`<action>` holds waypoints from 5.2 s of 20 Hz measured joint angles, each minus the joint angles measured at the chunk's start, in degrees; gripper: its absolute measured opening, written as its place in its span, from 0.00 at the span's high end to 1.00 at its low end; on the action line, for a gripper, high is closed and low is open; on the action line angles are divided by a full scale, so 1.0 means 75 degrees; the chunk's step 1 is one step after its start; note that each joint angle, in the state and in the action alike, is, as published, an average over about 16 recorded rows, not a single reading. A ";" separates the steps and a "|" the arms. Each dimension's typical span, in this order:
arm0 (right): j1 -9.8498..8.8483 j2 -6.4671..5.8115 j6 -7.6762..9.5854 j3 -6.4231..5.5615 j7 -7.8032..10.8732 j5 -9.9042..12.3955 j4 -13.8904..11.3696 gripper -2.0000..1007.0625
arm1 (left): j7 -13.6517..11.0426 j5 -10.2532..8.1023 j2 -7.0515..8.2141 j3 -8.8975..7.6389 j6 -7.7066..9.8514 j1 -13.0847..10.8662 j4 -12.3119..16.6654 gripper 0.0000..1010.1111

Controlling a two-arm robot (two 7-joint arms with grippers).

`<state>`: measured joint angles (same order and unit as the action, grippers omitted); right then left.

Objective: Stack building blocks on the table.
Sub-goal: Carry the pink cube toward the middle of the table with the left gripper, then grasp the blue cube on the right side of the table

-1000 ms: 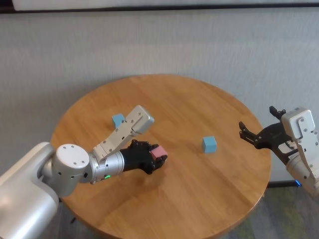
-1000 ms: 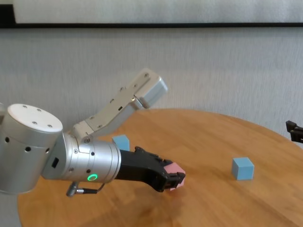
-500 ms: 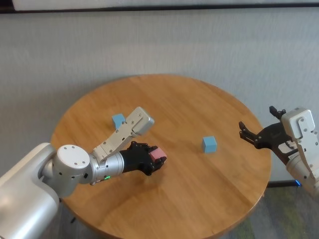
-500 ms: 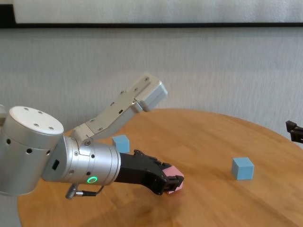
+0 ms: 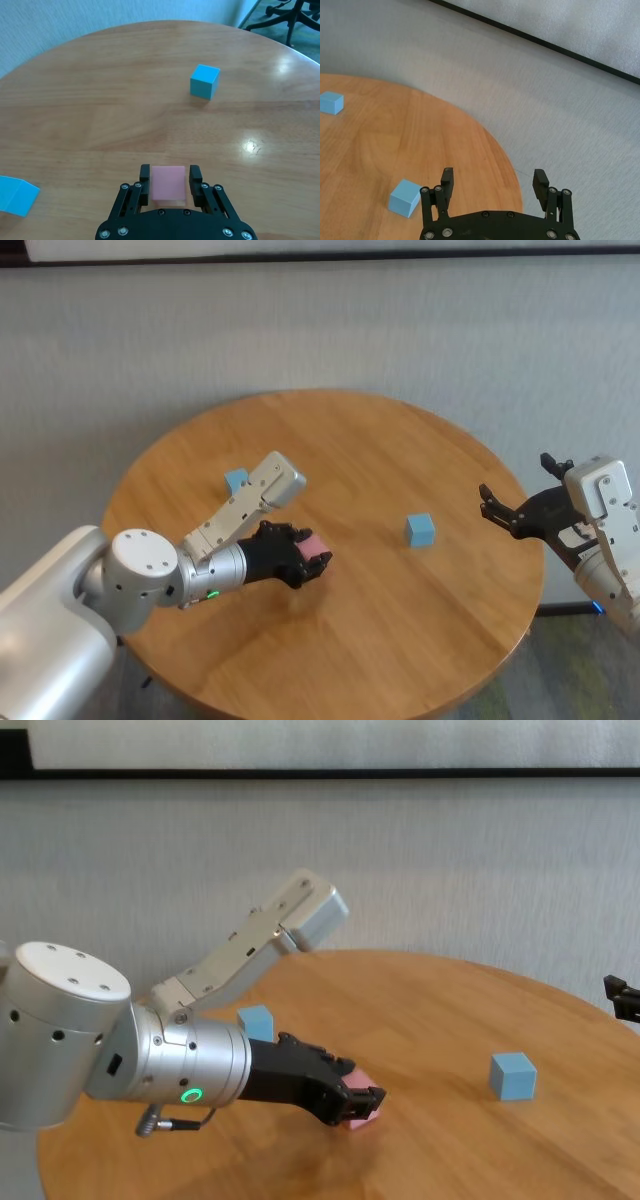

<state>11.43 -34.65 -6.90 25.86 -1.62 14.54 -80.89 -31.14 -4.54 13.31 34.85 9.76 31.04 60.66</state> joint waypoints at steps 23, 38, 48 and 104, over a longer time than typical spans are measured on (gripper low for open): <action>-0.0021 -0.0001 0.0083 -0.0008 0.0035 0.0028 -0.0053 0.01 | 0.1079 0.0385 0.0903 -0.0813 0.0192 -0.0687 0.2136 0.01; -0.0403 0.0369 0.1759 -0.0255 0.0477 0.1002 -0.0980 0.01 | 0.1109 0.0409 0.0953 -0.0863 0.0220 -0.0744 0.2243 0.01; -0.0236 0.0861 0.2329 -0.0066 0.0384 0.0711 -0.0772 0.01 | 0.1079 0.0383 0.0914 -0.0831 0.0192 -0.0709 0.2159 0.01; 0.0735 0.2934 0.2206 -0.0312 -0.0160 -0.0589 0.1667 0.01 | 0.1060 0.0363 0.0890 -0.0809 0.0172 -0.0685 0.2100 0.01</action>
<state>16.95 -12.64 9.64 23.52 -2.82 10.13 -68.39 -23.19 -1.81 19.99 28.79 11.05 25.90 76.41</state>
